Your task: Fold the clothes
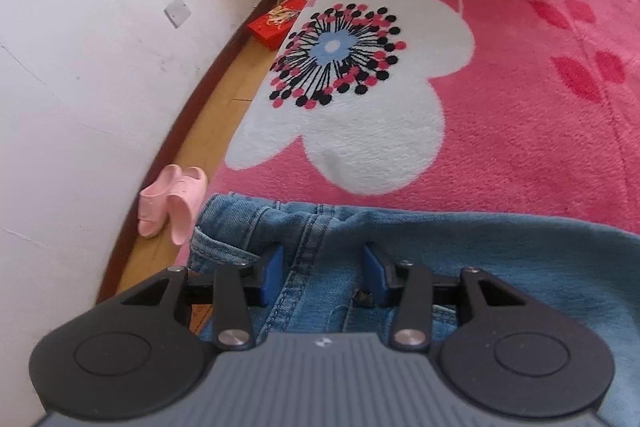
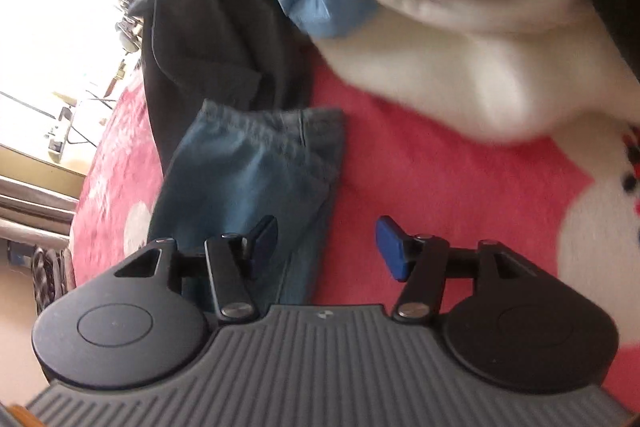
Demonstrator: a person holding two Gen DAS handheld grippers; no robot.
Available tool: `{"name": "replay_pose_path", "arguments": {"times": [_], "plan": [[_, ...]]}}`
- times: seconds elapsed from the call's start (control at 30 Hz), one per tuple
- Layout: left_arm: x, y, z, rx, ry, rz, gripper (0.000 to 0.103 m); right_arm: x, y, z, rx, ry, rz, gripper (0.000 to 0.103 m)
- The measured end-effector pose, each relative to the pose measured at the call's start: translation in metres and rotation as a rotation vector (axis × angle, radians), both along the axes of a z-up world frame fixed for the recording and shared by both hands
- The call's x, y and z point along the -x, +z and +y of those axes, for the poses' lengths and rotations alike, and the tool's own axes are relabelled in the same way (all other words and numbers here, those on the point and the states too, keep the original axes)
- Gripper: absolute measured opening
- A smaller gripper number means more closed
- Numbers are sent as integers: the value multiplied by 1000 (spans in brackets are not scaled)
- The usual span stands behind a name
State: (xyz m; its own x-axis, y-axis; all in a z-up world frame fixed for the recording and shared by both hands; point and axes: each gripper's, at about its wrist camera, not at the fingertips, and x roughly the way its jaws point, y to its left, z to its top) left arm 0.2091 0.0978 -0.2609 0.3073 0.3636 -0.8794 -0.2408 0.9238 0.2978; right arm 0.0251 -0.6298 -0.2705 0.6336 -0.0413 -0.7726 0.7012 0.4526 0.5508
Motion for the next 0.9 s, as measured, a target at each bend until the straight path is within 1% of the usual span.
{"name": "replay_pose_path", "arguments": {"times": [0.1, 0.2, 0.3, 0.37, 0.4, 0.43, 0.47, 0.5, 0.53, 0.6, 0.7, 0.83, 0.9], "plan": [[-2, -1, -5, -30, 6, 13, 46, -15, 9, 1, 75, 55, -26, 54], [-4, -3, -10, -58, 10, 22, 46, -31, 18, 5, 188, 170, -20, 54], [-6, -3, -13, -78, 11, 31, 46, -56, 22, 14, 340, 339, 11, 54], [-7, -4, -14, -85, 9, 37, 46, -73, 17, 21, 408, 451, 59, 52], [-7, -4, -14, -87, 9, 40, 46, -78, 15, 24, 433, 480, 83, 51], [-8, -4, -14, -87, 8, 42, 46, -81, 15, 26, 447, 503, 97, 37], [-8, -3, -14, -88, 8, 43, 46, -84, 15, 29, 461, 526, 110, 18], [-8, -3, -14, -88, 7, 44, 46, -86, 15, 31, 476, 549, 124, 14], [-8, -3, -14, -88, 7, 43, 46, -88, 17, 33, 484, 563, 127, 6], [-7, -4, -15, -89, 7, 40, 46, -87, 25, 36, 482, 568, 102, 4], [-6, -4, -15, -93, 5, 35, 46, -81, 43, 35, 445, 553, 40, 3], [-5, -4, -14, -90, 4, 30, 46, -67, 72, 35, 301, 518, -116, 2], [-4, -4, -14, -88, 5, 26, 46, -65, 88, 45, 221, 531, -207, 0]]}}
